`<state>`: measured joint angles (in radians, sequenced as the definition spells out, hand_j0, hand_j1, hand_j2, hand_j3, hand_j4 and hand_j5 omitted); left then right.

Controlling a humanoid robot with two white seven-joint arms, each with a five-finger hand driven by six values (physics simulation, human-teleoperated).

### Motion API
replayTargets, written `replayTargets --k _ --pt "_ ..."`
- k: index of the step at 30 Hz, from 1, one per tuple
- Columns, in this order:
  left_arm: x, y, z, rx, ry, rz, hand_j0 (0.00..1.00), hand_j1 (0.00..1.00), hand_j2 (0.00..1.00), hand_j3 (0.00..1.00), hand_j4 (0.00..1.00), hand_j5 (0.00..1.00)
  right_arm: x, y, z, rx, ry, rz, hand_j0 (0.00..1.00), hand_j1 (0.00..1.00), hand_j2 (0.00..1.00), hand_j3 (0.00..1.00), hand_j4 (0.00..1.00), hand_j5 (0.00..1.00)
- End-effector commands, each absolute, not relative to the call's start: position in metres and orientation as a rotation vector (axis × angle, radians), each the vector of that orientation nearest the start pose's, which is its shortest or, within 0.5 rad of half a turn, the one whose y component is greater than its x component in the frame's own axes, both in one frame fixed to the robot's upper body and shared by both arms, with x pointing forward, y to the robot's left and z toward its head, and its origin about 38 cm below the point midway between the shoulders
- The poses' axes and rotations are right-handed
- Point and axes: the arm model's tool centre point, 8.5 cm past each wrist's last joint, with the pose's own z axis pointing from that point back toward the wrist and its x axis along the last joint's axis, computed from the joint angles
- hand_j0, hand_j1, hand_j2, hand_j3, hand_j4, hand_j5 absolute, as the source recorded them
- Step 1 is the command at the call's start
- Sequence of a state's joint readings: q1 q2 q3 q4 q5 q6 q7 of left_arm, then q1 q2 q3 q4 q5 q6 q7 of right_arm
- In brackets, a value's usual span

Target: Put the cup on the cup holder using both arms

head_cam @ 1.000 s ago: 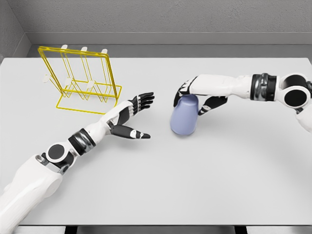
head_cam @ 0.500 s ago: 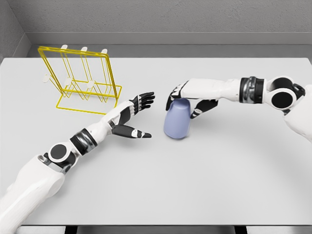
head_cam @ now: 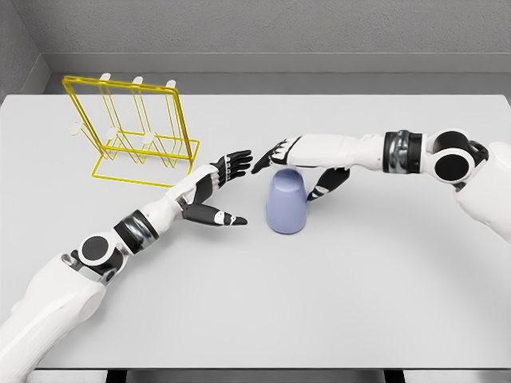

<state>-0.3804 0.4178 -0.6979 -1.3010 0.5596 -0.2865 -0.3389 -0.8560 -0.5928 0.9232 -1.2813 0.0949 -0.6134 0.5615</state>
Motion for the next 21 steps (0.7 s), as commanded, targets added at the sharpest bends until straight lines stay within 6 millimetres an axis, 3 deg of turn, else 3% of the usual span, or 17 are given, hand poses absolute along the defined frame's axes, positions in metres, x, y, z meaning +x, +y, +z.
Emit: replayTargets --k 1,2,13,15,19,21 --pt "0.411 0.195 0.077 -0.562 -1.539 -0.704 1.00 1.00 1.00 1.00 1.00 1.00 0.458 -0.188 0.198 0.074 -1.582 2.035 1.00 1.00 1.00 1.00 1.00 1.00" --pt "0.412 0.206 0.079 -0.538 -1.540 -0.705 1.00 1.00 1.00 1.00 1.00 1.00 0.458 -0.189 0.197 0.075 -1.578 2.035 1.00 1.00 1.00 1.00 1.00 1.00" --pt "0.412 0.204 0.079 -0.541 -1.544 -0.709 1.00 1.00 1.00 1.00 1.00 1.00 0.461 -0.238 0.206 -0.027 -1.487 2.041 1.00 1.00 1.00 1.00 1.00 1.00" --pt "0.409 0.193 0.082 -0.582 -1.558 -0.723 1.00 1.00 1.00 1.00 1.00 1.00 0.464 -0.242 0.213 -0.047 -1.492 2.040 1.00 1.00 1.00 1.00 1.00 1.00" --pt "0.404 0.165 0.082 -0.671 -1.561 -0.732 1.00 1.00 1.00 1.00 1.00 1.00 0.469 -0.274 0.240 -0.159 -1.483 2.019 1.00 1.00 1.00 1.00 1.00 1.00" --pt "0.401 0.160 0.081 -0.706 -1.553 -0.753 1.00 1.00 1.00 1.00 1.00 1.00 0.470 -0.277 0.241 -0.166 -1.479 2.015 1.00 1.00 1.00 1.00 1.00 1.00"
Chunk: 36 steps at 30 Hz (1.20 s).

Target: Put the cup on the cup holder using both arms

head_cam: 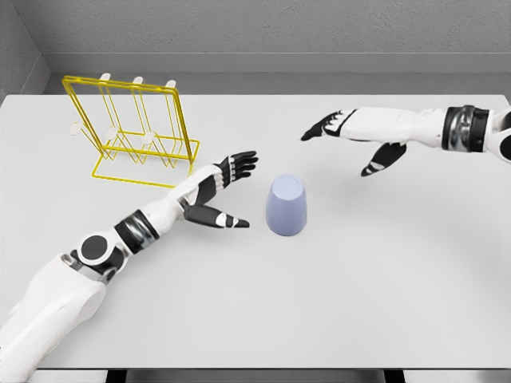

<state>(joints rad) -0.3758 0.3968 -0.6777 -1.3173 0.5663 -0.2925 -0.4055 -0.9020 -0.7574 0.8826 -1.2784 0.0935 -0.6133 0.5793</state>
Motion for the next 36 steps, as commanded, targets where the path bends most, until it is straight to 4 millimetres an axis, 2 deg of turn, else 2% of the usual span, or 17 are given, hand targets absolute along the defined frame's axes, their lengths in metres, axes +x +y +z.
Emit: replayTargets --k 1,4,6,10,13,15,19,22,33,36 --pt "0.401 0.159 0.080 -0.707 -1.549 -0.754 1.00 1.00 1.00 1.00 1.00 1.00 0.475 -0.285 0.237 -0.177 -1.475 1.978 1.00 1.00 1.00 1.00 1.00 1.00" --pt "0.400 0.154 0.075 -0.711 -1.538 -0.756 1.00 1.00 1.00 1.00 1.00 1.00 0.482 -0.296 0.240 -0.234 -1.537 1.885 1.00 1.00 1.00 1.00 1.00 1.00" --pt "0.399 0.153 0.072 -0.713 -1.532 -0.744 1.00 1.00 1.00 1.00 1.00 1.00 0.487 -0.320 0.224 -0.256 -1.470 1.833 1.00 1.00 1.00 1.00 1.00 1.00" --pt "0.401 0.157 0.069 -0.701 -1.528 -0.734 1.00 1.00 1.00 1.00 1.00 1.00 0.489 -0.322 0.232 -0.274 -1.479 1.829 1.00 1.00 1.00 1.00 1.00 1.00" --pt "0.403 0.149 0.064 -0.712 -1.523 -0.711 1.00 1.00 1.00 1.00 1.00 1.00 0.488 -0.323 0.229 -0.269 -1.479 1.825 1.00 1.00 1.00 1.00 1.00 1.00" --pt "0.403 0.145 0.061 -0.719 -1.519 -0.698 1.00 1.00 1.00 1.00 1.00 1.00 0.486 -0.333 0.228 -0.283 -1.457 1.821 1.00 1.00 1.00 1.00 1.00 1.00" --pt "0.402 0.142 0.062 -0.728 -1.521 -0.696 1.00 1.00 1.00 1.00 1.00 1.00 0.486 -0.336 0.231 -0.293 -1.457 1.818 1.00 1.00 1.00 1.00 1.00 1.00" --pt "0.400 0.137 0.060 -0.741 -1.515 -0.708 1.00 1.00 1.00 1.00 1.00 1.00 0.485 -0.349 0.240 -0.328 -1.464 1.793 1.00 1.00 1.00 1.00 1.00 1.00" --pt "0.405 0.131 0.056 -0.741 -1.509 -0.681 1.00 1.00 1.00 1.00 1.00 1.00 0.488 -0.358 0.239 -0.341 -1.445 1.773 1.00 1.00 1.00 1.00 1.00 1.00" --pt "0.404 0.123 0.057 -0.758 -1.512 -0.679 1.00 1.00 1.00 1.00 1.00 1.00 0.488 -0.358 0.240 -0.342 -1.446 1.772 1.00 1.00 1.00 1.00 1.00 1.00"
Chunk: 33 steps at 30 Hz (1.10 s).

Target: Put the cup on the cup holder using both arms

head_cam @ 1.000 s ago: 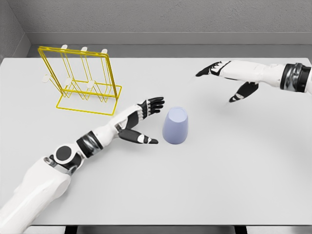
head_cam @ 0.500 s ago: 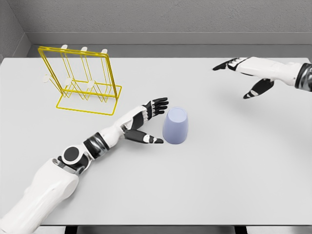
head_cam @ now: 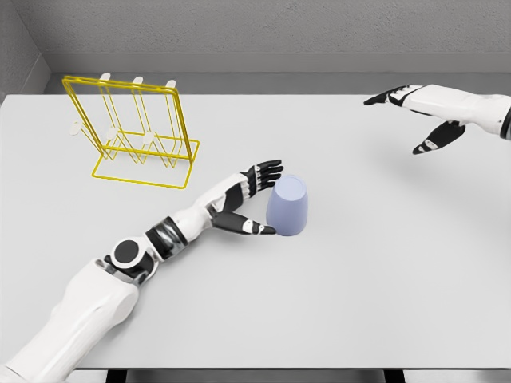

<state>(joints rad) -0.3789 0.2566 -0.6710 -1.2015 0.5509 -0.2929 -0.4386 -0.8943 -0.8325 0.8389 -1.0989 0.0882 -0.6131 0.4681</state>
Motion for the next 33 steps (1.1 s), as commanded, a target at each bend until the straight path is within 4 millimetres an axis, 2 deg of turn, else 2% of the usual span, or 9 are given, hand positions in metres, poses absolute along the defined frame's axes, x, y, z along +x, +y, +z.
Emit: replayTargets --k 1,8,12,27,30,33 --pt "0.403 0.119 0.057 -0.761 -1.514 -0.686 1.00 1.00 1.00 1.00 1.00 1.00 0.488 -0.358 0.240 -0.342 -1.446 1.772 1.00 1.00 1.00 1.00 1.00 1.00" --pt "0.405 0.114 0.058 -0.766 -1.516 -0.685 1.00 1.00 1.00 1.00 1.00 1.00 0.488 -0.358 0.240 -0.341 -1.446 1.770 1.00 1.00 1.00 1.00 1.00 1.00" --pt "0.404 0.113 0.058 -0.768 -1.514 -0.688 1.00 1.00 1.00 1.00 1.00 1.00 0.491 -0.365 0.239 -0.354 -1.433 1.751 1.00 1.00 1.00 1.00 1.00 1.00" --pt "0.402 0.099 0.060 -0.798 -1.519 -0.680 0.99 0.99 0.99 0.99 0.99 0.99 0.491 -0.364 0.239 -0.353 -1.434 1.754 1.00 1.00 1.00 1.00 1.00 1.00" --pt "0.402 0.097 0.060 -0.801 -1.519 -0.678 0.91 0.91 0.91 0.91 0.91 0.91 0.490 -0.363 0.237 -0.348 -1.432 1.756 1.00 1.00 1.00 1.00 1.00 1.00" --pt "0.402 0.097 0.060 -0.801 -1.519 -0.678 0.72 0.72 0.72 0.72 0.72 0.72 0.490 -0.362 0.237 -0.346 -1.434 1.757 1.00 1.00 1.00 1.00 1.00 1.00"
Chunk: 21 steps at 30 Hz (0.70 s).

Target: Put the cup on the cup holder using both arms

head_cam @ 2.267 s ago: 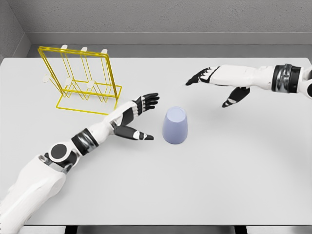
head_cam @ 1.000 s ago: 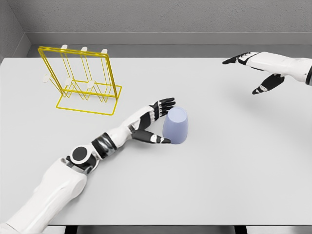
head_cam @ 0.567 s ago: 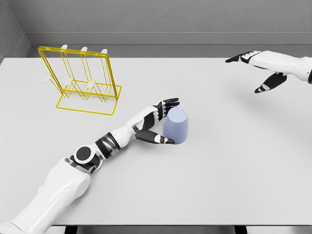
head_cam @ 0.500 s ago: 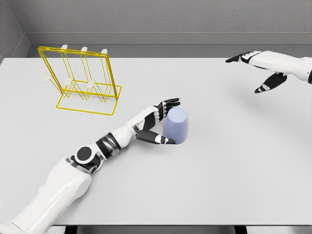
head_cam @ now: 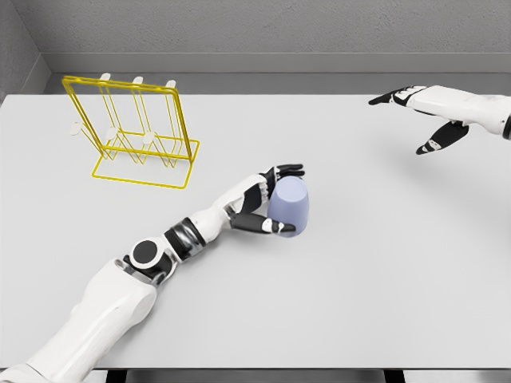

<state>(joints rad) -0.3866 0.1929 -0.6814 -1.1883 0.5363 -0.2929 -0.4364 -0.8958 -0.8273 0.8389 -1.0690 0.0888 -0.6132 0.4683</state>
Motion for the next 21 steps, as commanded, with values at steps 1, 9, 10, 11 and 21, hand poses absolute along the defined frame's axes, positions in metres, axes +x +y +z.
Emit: replayTargets --k 1,9,10,11,21 --pt "0.4020 0.0972 0.0596 -0.800 -1.519 -0.676 0.67 0.67 0.67 0.67 0.67 0.67 0.4902 -0.3620 0.2365 -0.346 -1.434 1.757 1.00 1.00 1.00 1.00 1.00 1.00" --pt "0.4025 0.0991 0.0560 -0.793 -1.510 -0.673 0.58 0.58 0.58 0.58 0.58 0.58 0.4903 -0.3627 0.2375 -0.349 -1.434 1.757 1.00 1.00 1.00 1.00 1.00 1.00" --pt "0.4024 0.0979 0.0558 -0.795 -1.510 -0.671 0.58 0.58 0.58 0.58 0.58 0.58 0.4903 -0.3627 0.2375 -0.349 -1.434 1.757 1.00 1.00 1.00 1.00 1.00 1.00" --pt "0.4022 0.0967 0.0555 -0.796 -1.509 -0.672 0.58 0.58 0.58 0.58 0.58 0.58 0.4903 -0.3627 0.2375 -0.349 -1.434 1.757 1.00 1.00 1.00 1.00 1.00 1.00" --pt "0.4009 0.0961 0.0542 -0.791 -1.508 -0.683 0.48 0.48 0.48 0.48 0.48 0.48 0.4903 -0.3627 0.2375 -0.349 -1.434 1.757 1.00 1.00 1.00 1.00 1.00 1.00"
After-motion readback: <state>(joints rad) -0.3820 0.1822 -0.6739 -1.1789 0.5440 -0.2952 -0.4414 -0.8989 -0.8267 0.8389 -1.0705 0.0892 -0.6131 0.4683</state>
